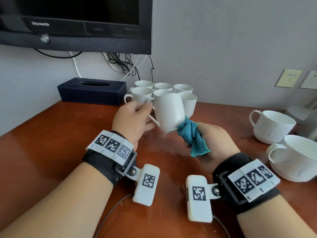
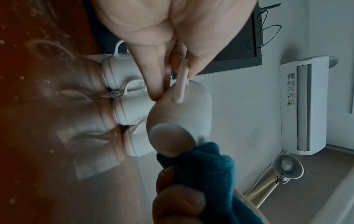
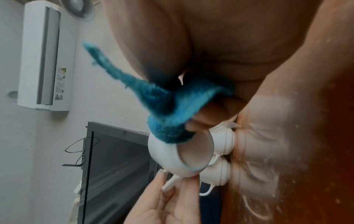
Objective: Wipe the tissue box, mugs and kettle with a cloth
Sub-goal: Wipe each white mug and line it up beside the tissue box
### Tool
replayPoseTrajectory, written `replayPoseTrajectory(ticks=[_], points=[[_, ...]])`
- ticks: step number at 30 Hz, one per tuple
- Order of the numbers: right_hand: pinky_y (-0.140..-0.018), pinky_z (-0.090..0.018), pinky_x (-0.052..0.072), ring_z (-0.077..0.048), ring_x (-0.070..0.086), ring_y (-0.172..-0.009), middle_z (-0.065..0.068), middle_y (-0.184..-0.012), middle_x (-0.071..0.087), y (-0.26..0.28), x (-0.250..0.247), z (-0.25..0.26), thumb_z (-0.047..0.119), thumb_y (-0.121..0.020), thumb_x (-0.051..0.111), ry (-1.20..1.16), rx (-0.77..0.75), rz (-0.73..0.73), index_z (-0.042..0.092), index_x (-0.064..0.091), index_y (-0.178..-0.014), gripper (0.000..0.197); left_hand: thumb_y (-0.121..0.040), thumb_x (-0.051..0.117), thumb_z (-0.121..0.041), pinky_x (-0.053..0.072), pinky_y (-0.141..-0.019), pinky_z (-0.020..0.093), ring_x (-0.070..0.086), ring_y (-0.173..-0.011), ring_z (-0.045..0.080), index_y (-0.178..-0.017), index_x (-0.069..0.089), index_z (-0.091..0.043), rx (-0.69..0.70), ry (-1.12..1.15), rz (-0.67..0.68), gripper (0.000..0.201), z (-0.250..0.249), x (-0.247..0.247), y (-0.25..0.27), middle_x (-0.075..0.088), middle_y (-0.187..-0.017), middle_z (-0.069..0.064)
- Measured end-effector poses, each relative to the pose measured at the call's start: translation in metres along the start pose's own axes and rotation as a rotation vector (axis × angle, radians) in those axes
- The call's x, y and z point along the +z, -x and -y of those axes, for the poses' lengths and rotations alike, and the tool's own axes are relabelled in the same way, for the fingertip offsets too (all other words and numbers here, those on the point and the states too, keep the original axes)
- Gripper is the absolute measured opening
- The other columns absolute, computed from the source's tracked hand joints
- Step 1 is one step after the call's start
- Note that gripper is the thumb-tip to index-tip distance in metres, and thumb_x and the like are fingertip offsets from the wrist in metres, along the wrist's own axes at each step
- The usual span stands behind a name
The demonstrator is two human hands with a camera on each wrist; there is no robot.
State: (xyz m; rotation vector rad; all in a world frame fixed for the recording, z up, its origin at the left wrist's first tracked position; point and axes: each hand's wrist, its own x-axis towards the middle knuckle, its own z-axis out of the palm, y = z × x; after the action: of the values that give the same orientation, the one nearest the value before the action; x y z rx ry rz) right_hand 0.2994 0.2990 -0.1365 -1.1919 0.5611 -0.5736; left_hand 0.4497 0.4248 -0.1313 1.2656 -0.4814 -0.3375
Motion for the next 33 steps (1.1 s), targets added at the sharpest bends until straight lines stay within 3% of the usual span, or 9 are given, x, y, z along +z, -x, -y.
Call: replayPoseTrajectory(ticks=[2, 4, 6, 10, 16, 21, 24, 28, 33], points=[[-0.072, -0.042, 0.057, -0.029, 0.067, -0.075, -0.018, -0.086, 0.07, -0.001, -0.003, 0.0, 0.012, -0.096, 0.062, 0.01, -0.018, 0.038, -0.001, 0.071, -0.101, 0.016, -0.103, 0.064, -0.019, 0.065, -0.073, 0.038, 0.076, -0.098, 0.034, -0.1, 0.064, 0.004, -0.011, -0.011, -0.015, 0.023, 0.001, -0.001, -0.001, 0.071, -0.106, 0.031], [-0.057, -0.034, 0.053, -0.026, 0.062, -0.065, -0.018, -0.078, 0.065, -0.002, -0.003, 0.002, 0.01, -0.098, 0.056, -0.008, -0.006, 0.04, -0.006, 0.07, -0.102, 0.021, -0.104, 0.063, -0.018, 0.065, -0.074, 0.039, 0.077, -0.097, 0.032, -0.101, 0.064, 0.004, -0.019, -0.019, -0.032, 0.022, 0.001, -0.001, -0.002, 0.073, -0.104, 0.028], [-0.053, -0.031, 0.052, -0.024, 0.061, -0.063, -0.019, -0.08, 0.065, -0.001, -0.002, 0.002, 0.009, -0.099, 0.052, -0.008, -0.005, 0.074, -0.007, 0.069, -0.105, 0.024, -0.103, 0.064, -0.019, 0.065, -0.076, 0.042, 0.078, -0.094, 0.029, -0.093, 0.065, 0.0, -0.005, -0.059, -0.046, 0.021, 0.002, -0.004, -0.005, 0.073, -0.104, 0.026], [-0.067, -0.035, 0.052, -0.024, 0.063, -0.073, -0.022, -0.094, 0.07, -0.002, -0.001, -0.003, 0.004, -0.099, 0.052, 0.044, -0.065, 0.12, -0.007, 0.07, -0.109, 0.024, -0.1, 0.066, -0.026, 0.066, -0.077, 0.048, 0.078, -0.086, 0.024, -0.085, 0.066, -0.006, 0.076, -0.241, -0.047, 0.025, 0.002, -0.008, -0.006, 0.076, -0.09, 0.017], [-0.08, -0.032, 0.059, -0.026, 0.074, -0.098, -0.017, -0.114, 0.076, -0.003, -0.002, 0.001, -0.007, -0.096, 0.058, 0.018, -0.206, 0.143, 0.008, 0.07, -0.126, 0.035, -0.097, 0.07, -0.029, 0.066, -0.072, 0.047, 0.078, -0.077, 0.023, -0.082, 0.07, -0.011, 0.112, -0.41, 0.003, 0.023, -0.002, -0.003, 0.0, 0.076, -0.079, 0.008], [-0.098, -0.041, 0.056, -0.029, 0.071, -0.115, -0.008, -0.121, 0.076, -0.007, -0.006, 0.003, -0.002, -0.098, 0.06, 0.026, -0.351, 0.049, 0.015, 0.069, -0.132, 0.039, -0.096, 0.071, -0.025, 0.066, -0.071, 0.046, 0.078, -0.078, 0.022, -0.088, 0.073, -0.003, 0.083, -0.461, 0.114, 0.024, -0.003, 0.008, 0.008, 0.077, -0.081, 0.01], [-0.093, -0.03, 0.058, -0.017, 0.073, -0.11, 0.001, -0.116, 0.078, -0.004, -0.006, 0.007, -0.002, -0.097, 0.062, 0.176, -0.465, 0.007, 0.023, 0.073, -0.127, 0.041, -0.093, 0.073, -0.029, 0.066, -0.071, 0.047, 0.077, -0.076, 0.023, -0.085, 0.073, -0.004, 0.084, -0.483, 0.131, 0.026, -0.002, 0.011, 0.009, 0.076, -0.077, 0.008], [-0.087, -0.032, 0.061, -0.01, 0.074, -0.098, 0.01, -0.108, 0.075, 0.0, -0.001, 0.0, -0.005, -0.088, 0.071, 0.479, -0.508, 0.132, 0.04, 0.078, -0.11, 0.05, -0.087, 0.072, -0.038, 0.065, -0.074, 0.052, 0.078, -0.073, 0.028, -0.074, 0.071, -0.009, 0.075, -0.478, 0.081, 0.031, -0.003, 0.004, 0.003, 0.075, -0.072, 0.01], [-0.07, -0.03, 0.063, -0.012, 0.076, -0.089, 0.003, -0.109, 0.075, 0.002, 0.0, 0.002, -0.01, -0.088, 0.069, 0.43, -0.448, 0.21, 0.037, 0.081, -0.102, 0.05, -0.096, 0.07, -0.027, 0.066, -0.074, 0.048, 0.078, -0.078, 0.025, -0.082, 0.075, -0.006, 0.028, -0.39, 0.016, 0.025, -0.005, -0.005, -0.001, 0.077, -0.081, 0.013]])
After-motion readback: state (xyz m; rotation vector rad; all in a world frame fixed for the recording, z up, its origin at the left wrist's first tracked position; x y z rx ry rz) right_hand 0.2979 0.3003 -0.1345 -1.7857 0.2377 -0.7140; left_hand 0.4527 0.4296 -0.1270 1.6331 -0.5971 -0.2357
